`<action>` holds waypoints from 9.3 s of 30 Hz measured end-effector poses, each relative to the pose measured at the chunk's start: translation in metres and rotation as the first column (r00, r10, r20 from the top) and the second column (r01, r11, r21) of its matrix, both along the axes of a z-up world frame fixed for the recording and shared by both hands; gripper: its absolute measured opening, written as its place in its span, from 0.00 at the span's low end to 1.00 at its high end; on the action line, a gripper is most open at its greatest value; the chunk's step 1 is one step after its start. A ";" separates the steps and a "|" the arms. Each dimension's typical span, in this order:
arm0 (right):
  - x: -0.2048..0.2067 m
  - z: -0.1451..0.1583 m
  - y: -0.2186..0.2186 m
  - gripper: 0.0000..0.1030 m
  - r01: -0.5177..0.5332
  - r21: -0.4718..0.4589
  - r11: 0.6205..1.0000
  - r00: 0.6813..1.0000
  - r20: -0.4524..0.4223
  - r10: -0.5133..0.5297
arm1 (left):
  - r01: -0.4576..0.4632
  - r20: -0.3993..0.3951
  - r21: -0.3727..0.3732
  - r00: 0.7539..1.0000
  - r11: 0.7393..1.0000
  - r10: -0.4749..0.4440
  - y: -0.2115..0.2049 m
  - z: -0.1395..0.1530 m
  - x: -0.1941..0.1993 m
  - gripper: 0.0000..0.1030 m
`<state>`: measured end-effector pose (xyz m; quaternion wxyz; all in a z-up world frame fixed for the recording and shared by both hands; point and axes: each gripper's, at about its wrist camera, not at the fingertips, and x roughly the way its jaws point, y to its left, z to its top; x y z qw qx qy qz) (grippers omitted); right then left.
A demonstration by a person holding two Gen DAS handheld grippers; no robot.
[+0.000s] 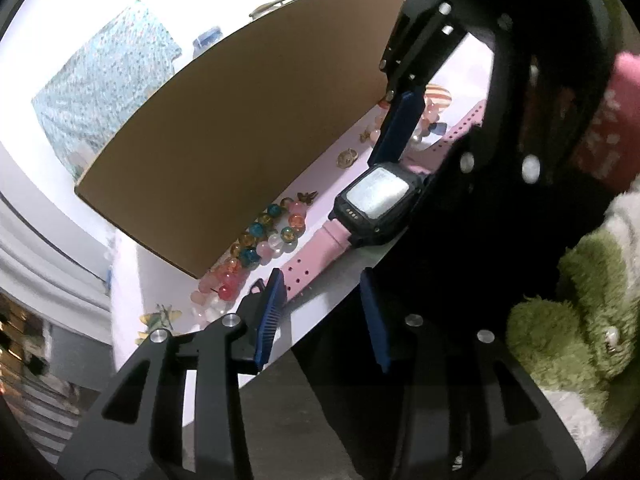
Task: Organize jewelry
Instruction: 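Move the right tool to the pink-strapped watch and close on it, then carry the watch into the cardboard box and open the right tool, then lift both tools out of the box back over the table, then grasp the multicolored bead bracelet with the right tool while the left tool grasps it too, then carry the bead bracelet into the box and open both tools, then withdraw both tools from the box back over the table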
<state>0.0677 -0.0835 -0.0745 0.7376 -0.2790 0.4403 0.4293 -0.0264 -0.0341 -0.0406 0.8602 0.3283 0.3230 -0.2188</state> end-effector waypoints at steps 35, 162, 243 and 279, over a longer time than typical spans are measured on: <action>-0.064 -0.008 -0.038 0.06 0.351 0.001 0.937 0.896 0.291 -0.336 | -0.114 -0.084 -0.148 0.991 0.982 0.102 0.025 0.007 0.011 0.14; -0.030 0.029 -0.012 0.74 0.579 0.453 0.678 0.770 -0.032 -0.637 | -0.293 -0.138 -0.417 0.956 0.860 0.259 0.139 0.021 0.059 0.62; 0.008 0.178 -0.027 0.09 0.414 0.544 0.730 0.757 0.240 -0.608 | 0.066 0.159 -0.507 0.987 0.859 0.018 0.074 0.195 0.093 0.09; -0.023 0.143 -0.118 0.87 0.594 0.559 0.578 0.688 0.019 -0.726 | -0.317 -0.117 -0.571 0.945 0.757 0.306 0.147 0.130 0.096 0.87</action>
